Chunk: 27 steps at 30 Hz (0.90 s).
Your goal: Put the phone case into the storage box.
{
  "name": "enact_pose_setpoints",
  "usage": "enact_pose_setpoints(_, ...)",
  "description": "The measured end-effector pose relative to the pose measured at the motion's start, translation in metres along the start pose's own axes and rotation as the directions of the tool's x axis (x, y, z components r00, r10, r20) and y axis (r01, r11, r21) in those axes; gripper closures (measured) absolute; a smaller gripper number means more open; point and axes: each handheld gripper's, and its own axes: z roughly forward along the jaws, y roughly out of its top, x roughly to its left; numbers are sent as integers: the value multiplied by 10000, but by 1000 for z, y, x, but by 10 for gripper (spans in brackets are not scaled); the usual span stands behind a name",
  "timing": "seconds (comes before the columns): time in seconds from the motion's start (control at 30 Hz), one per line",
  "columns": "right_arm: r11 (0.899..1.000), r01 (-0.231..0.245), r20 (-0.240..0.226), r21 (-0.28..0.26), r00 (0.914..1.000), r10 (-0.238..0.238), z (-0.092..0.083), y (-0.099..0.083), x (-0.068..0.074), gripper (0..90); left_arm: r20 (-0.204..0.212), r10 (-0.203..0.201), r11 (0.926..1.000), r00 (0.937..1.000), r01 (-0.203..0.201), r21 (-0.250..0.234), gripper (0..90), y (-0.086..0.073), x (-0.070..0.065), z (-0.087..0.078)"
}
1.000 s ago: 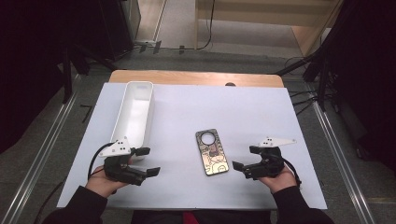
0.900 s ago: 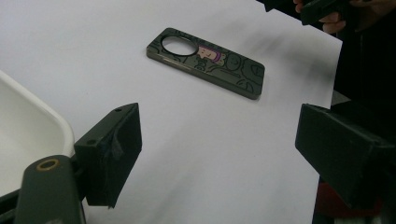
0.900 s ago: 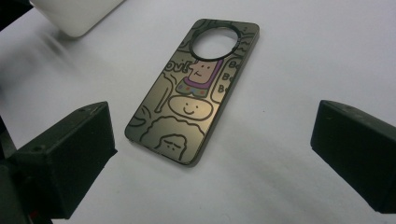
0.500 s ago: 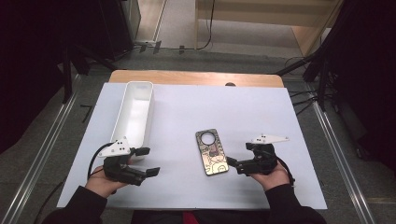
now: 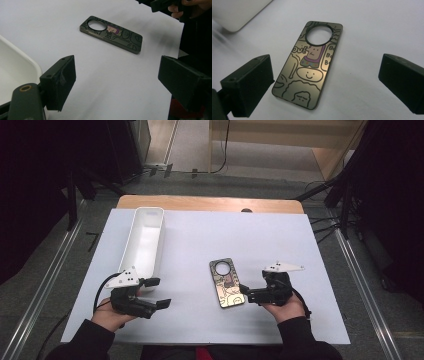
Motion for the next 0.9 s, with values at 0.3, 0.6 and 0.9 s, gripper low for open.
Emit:
enact_pose_setpoints(0.3, 9998, -210, 454, 73, 9988, 207, 9, 7, 7, 0, 5, -44, 10000, 10000, 44, -39, 144, 0, 1, 0)
enact_pose_setpoints(0.6, 9981, -532, 639, 312, 9966, 511, 21, 10, 17, 0, 35, -21, 10000, 10000, 21, -55, 144, 0, 0, 0)
enact_pose_setpoints(0.9, 9986, -493, 1058, 193, 9933, 470, 31, 13, 27, 0, 62, 20, 10000, 10000, -20, 47, 145, 0, 0, 0)
